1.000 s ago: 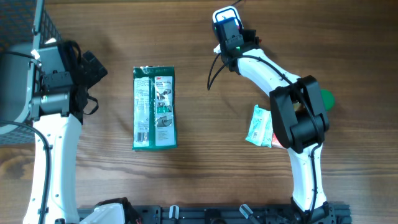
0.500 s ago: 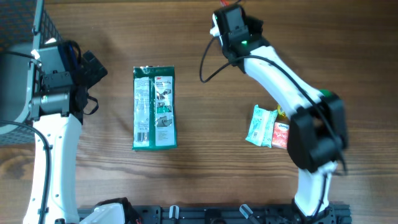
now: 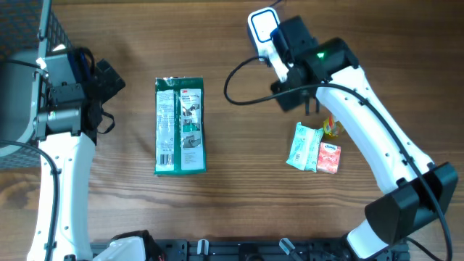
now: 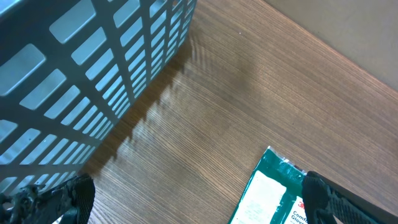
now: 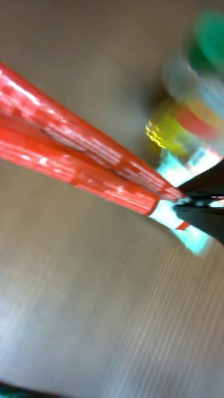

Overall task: Scan the item barcode
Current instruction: 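Carry the red tubes down and release them beside the Kleenex pack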

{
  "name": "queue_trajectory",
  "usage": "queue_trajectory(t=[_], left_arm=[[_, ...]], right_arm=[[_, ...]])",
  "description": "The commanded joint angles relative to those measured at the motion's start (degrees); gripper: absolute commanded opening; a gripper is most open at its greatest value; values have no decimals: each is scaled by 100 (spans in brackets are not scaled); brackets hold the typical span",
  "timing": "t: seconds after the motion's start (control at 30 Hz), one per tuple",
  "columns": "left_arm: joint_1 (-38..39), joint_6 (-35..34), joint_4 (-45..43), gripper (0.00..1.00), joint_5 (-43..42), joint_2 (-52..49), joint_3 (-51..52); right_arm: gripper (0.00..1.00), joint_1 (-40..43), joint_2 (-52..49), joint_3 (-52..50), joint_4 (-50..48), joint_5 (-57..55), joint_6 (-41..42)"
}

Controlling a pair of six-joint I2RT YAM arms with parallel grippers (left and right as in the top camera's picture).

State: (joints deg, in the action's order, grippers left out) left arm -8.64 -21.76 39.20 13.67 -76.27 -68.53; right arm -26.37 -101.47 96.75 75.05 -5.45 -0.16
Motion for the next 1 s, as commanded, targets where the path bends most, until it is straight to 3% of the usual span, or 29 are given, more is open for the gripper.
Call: queue_trajectory(t=[0.0,0.33,0.63,0.83,0.97], left_arm=[[-22,50,-15,100,31,4,-22],[-22,50,-15,100,31,4,-22],[-22,50,-15,100,31,4,-20],[-22,50,-15,100,31,4,-20],[-22,50,-15,100,31,4,-22]], right_arm=[[4,20,-31,-490,389,531,1766],[5,20,-31,-1849,363,-125,3069],[7,20,-31,-2529,-92,-181,3012],[30,20,-31,-2697,-280,-181,3012],[34,17,-31,-2697,-400,-175,3014]])
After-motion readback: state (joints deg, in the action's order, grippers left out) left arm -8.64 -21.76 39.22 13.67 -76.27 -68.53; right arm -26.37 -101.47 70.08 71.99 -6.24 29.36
